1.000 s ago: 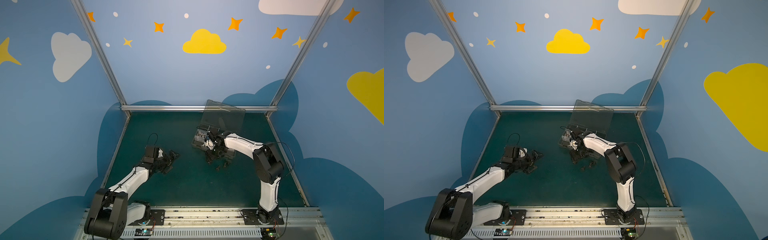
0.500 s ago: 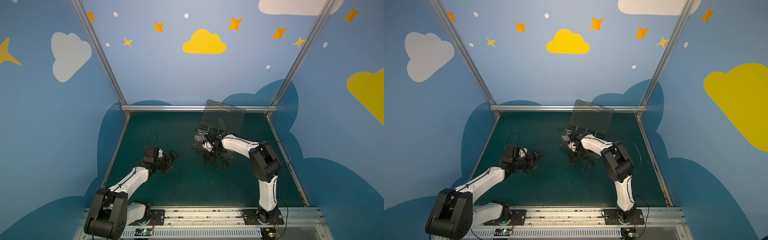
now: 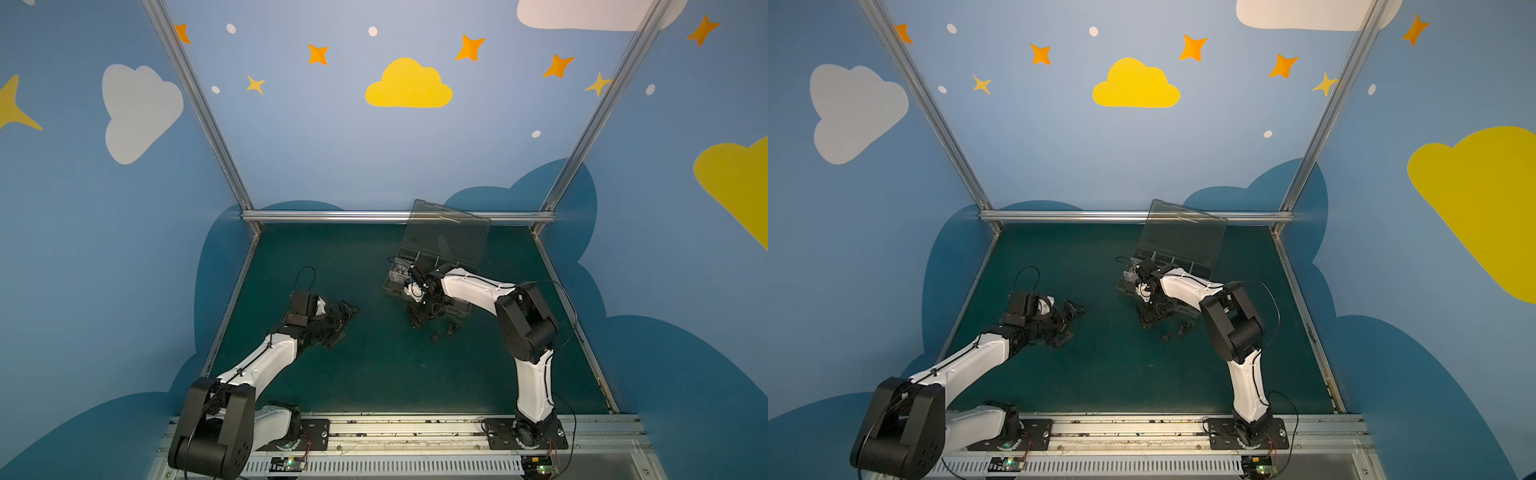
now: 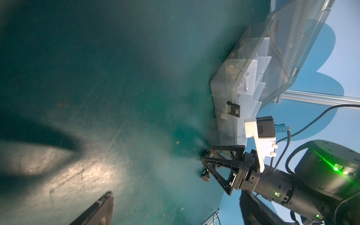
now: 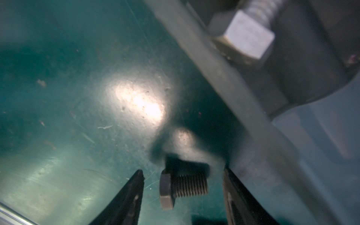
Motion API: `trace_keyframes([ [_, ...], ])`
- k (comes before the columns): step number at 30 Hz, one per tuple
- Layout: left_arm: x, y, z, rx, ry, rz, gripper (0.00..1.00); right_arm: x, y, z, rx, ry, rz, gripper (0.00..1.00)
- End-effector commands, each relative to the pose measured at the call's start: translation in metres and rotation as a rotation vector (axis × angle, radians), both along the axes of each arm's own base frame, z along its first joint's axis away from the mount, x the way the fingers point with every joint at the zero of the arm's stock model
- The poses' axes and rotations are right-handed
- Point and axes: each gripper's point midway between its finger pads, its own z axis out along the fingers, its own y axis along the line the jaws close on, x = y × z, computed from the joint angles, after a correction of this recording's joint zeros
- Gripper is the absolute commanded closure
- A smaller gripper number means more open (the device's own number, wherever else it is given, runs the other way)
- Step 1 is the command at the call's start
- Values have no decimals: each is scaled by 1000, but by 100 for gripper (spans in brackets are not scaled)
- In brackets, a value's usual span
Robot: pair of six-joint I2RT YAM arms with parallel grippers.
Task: Sort the screws and nuts into containers
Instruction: Pick up the screw from the center of the table.
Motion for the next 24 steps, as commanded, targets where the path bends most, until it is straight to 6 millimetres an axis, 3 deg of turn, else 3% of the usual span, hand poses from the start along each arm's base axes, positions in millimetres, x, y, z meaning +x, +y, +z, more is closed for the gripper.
trace_keyframes([
  [1,-4,3,-3,18,1,0,0,-8,0,-11,-28,27,30,36],
  [24,-5,4,-4,14,-2,4,0,-19,-2,-16,-90,42,62,54],
])
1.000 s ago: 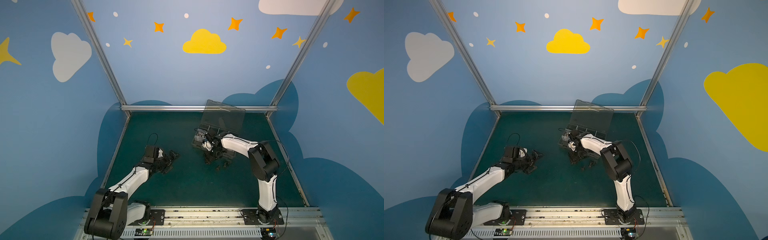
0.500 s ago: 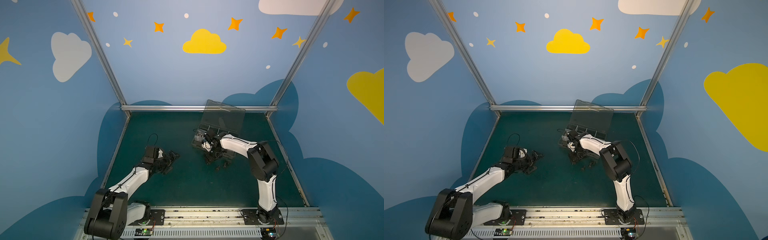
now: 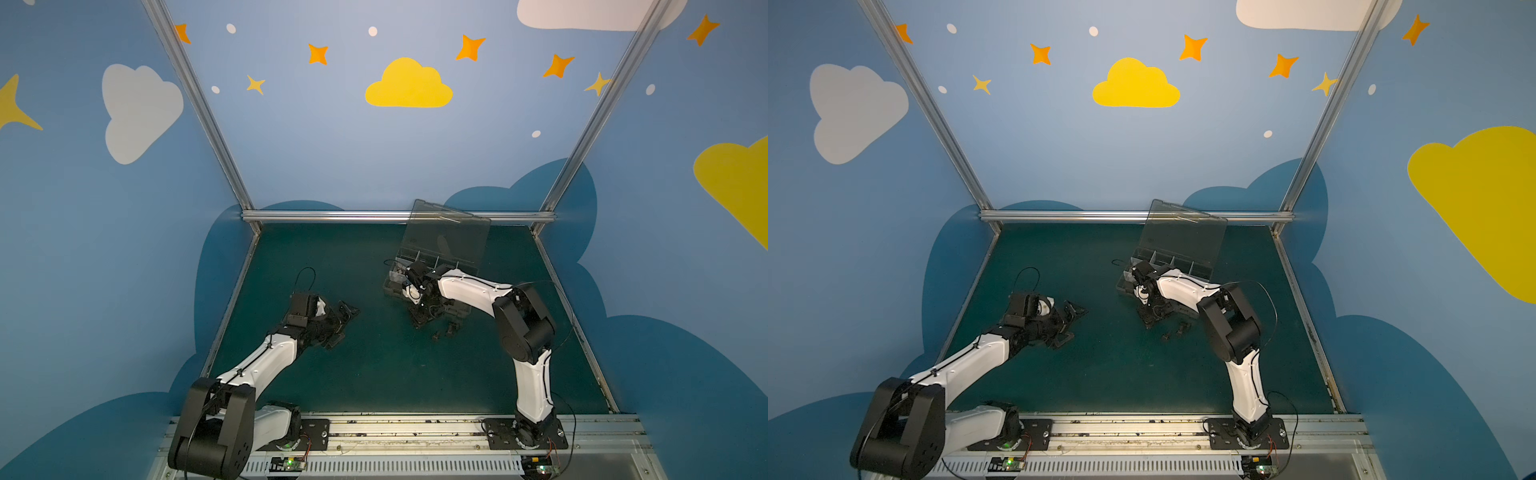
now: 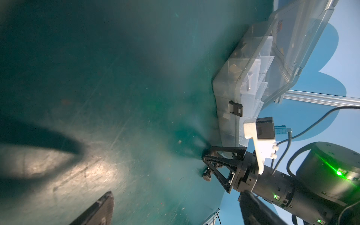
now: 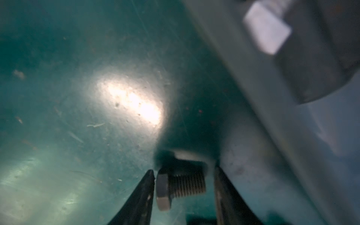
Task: Sort the screws and nuts into containers
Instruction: Pick up the screw from the center of the table.
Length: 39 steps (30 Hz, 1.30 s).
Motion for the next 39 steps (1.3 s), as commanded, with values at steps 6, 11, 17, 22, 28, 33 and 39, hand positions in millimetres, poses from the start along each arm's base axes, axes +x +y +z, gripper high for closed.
trace_keyframes([
  [6,-3,4,-1,13,-10,6,0,-16,-1,-12,-35,66,8,65],
  [11,-3,4,-1,14,-9,7,0,-10,0,-3,-24,27,-1,80],
  [17,-4,4,-1,14,-11,6,0,2,4,22,28,-36,-12,87],
  [22,-4,4,0,12,-12,6,0,15,5,58,96,-91,-21,88],
  [28,-3,4,0,9,-15,7,0,42,-14,97,112,-181,-56,86],
  [33,0,4,3,4,-21,7,0,66,-40,101,77,-193,-127,84],
  [39,0,3,2,4,-22,4,0,84,-56,90,43,-181,-195,83],
])
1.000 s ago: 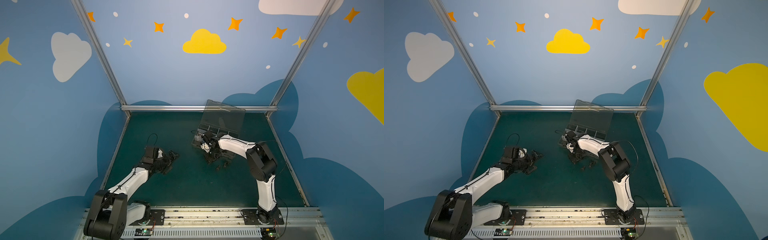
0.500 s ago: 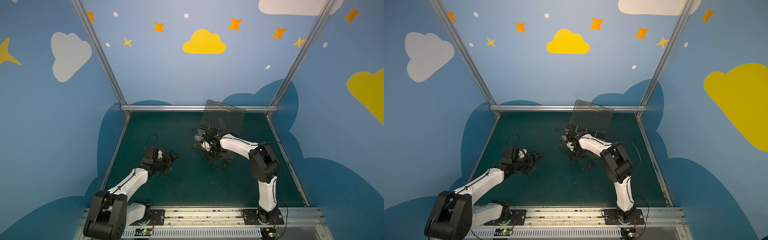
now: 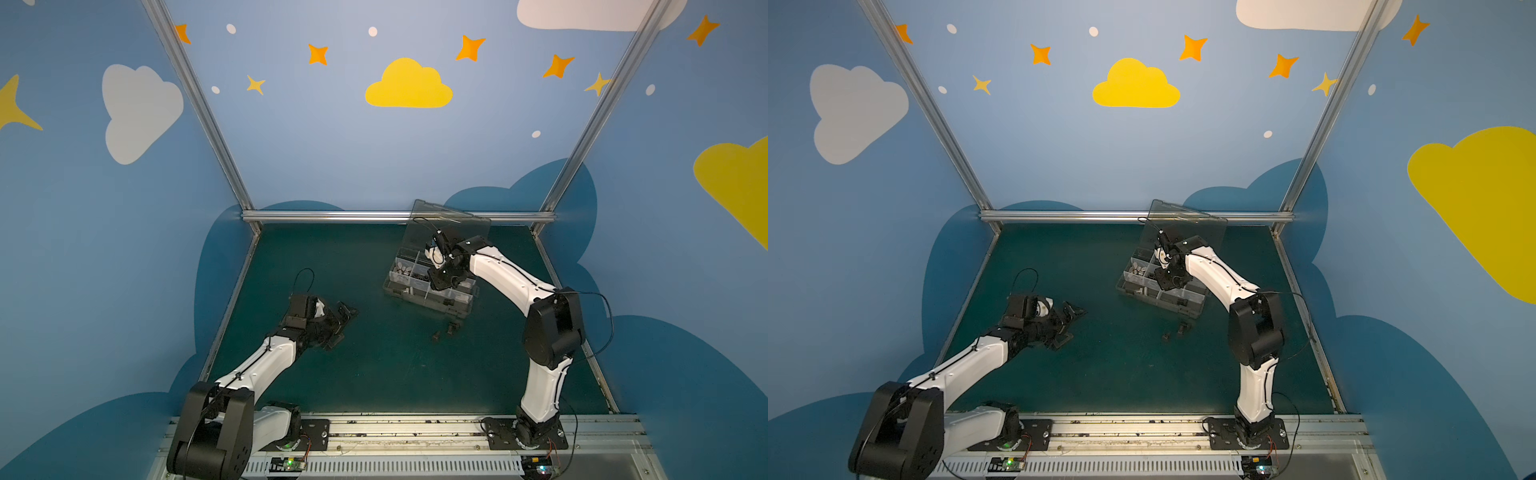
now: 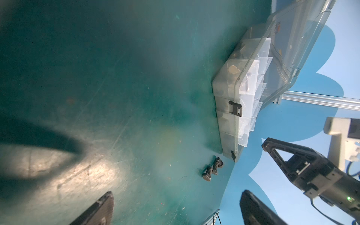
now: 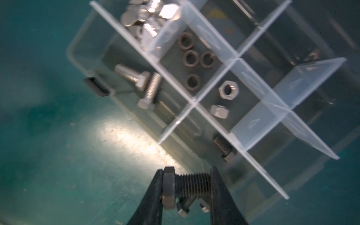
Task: Sort the screws and nuts into containers
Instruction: Pick up the screw from the center of the table.
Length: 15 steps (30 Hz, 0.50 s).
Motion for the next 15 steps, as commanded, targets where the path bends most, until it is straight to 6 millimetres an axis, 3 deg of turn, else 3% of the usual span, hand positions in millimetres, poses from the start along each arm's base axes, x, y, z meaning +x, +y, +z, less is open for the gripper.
trace_keyframes([
  [1,1,1,2,5,-16,-4,0,1,-7,-13,-37,46,-31,83],
  [15,2,2,0,6,-11,-4,0,8,-17,-44,-65,104,-81,76],
])
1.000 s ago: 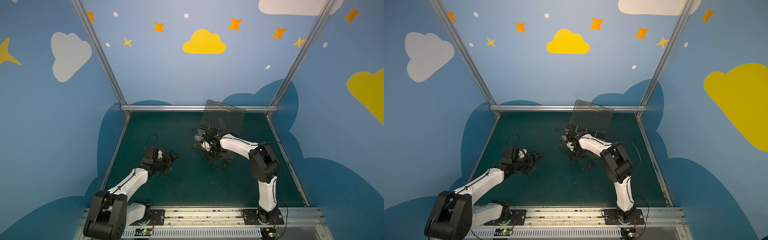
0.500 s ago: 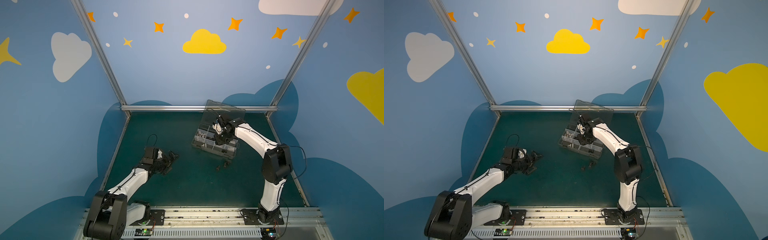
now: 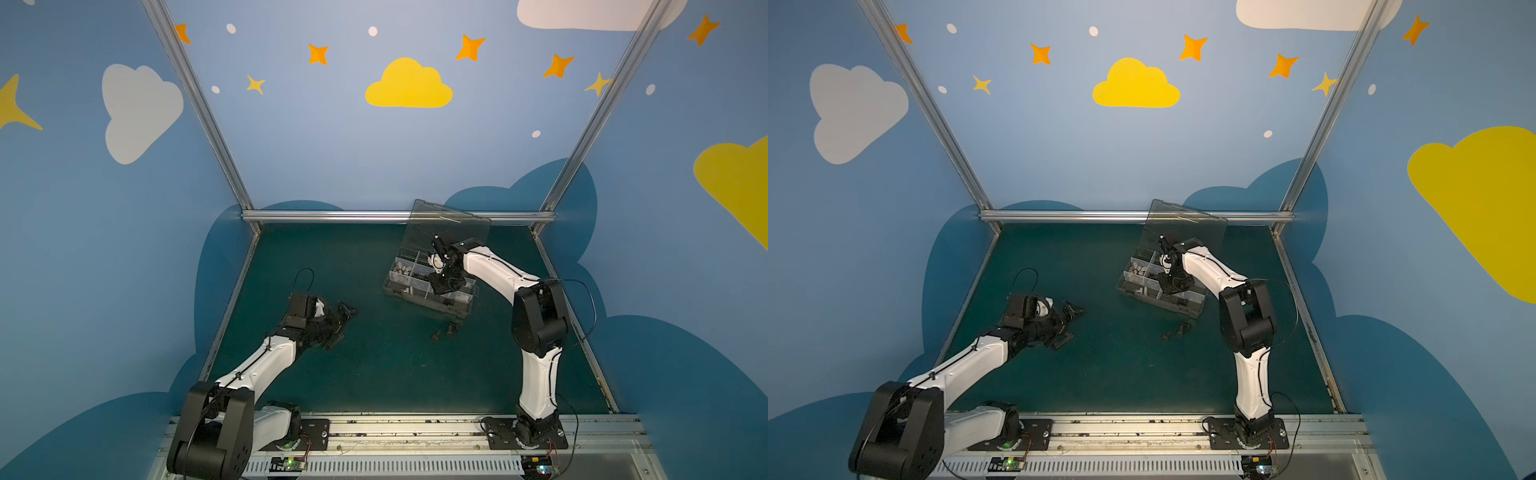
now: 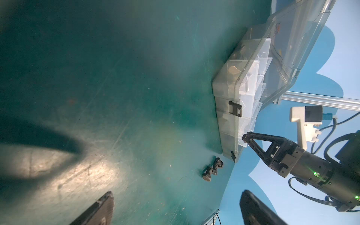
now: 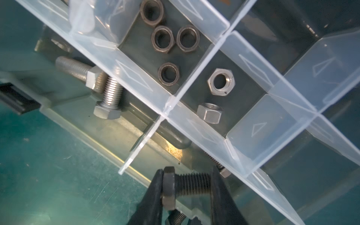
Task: Sort the screws and nuts into containers
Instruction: Pick up the screw from the center of the table, then place the screw into the container, then pick up the screw from the center of the table.
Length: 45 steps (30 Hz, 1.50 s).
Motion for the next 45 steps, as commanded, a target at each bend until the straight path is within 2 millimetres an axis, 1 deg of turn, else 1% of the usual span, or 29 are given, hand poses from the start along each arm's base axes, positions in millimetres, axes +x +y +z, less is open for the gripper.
trace_keyframes([
  [1,1,1,-1,6,-9,-5,0,3,-3,0,-8,5,-22,74],
  [5,1,1,-1,6,-10,-6,0,3,-3,-1,-9,7,-22,63],
  [7,1,1,0,6,-9,-5,0,3,-3,-1,-8,6,-24,60],
  [13,0,1,-1,5,-9,-5,0,4,-2,5,2,-4,-22,55],
  [16,0,1,0,4,-8,-6,0,0,2,16,38,-10,-12,53],
  [19,0,2,0,5,-9,-3,0,-7,6,31,87,-20,7,50],
  [21,0,1,0,3,-10,-3,0,-16,8,40,119,-18,31,47],
  [23,1,1,0,3,-11,-2,0,-26,9,45,135,-16,53,45],
  [26,1,1,1,1,-12,-2,0,-44,6,48,142,0,72,41],
  [28,1,1,0,1,-10,-3,0,-56,2,47,134,11,65,39],
  [31,1,1,1,0,-14,-3,0,-73,-2,43,139,40,-1,38],
  [35,2,1,1,-3,-16,-3,0,-95,5,36,176,67,-113,37],
  [37,2,0,0,-8,-16,-7,0,-103,5,30,156,70,-171,36],
  [40,2,-1,-1,-10,-14,-12,0,-111,3,17,136,84,-326,34],
  [43,2,-3,-3,-15,-13,-24,0,-117,9,2,164,131,-454,34],
  [45,2,-4,-4,-20,-10,-30,0,-119,12,-5,150,152,-486,34],
])
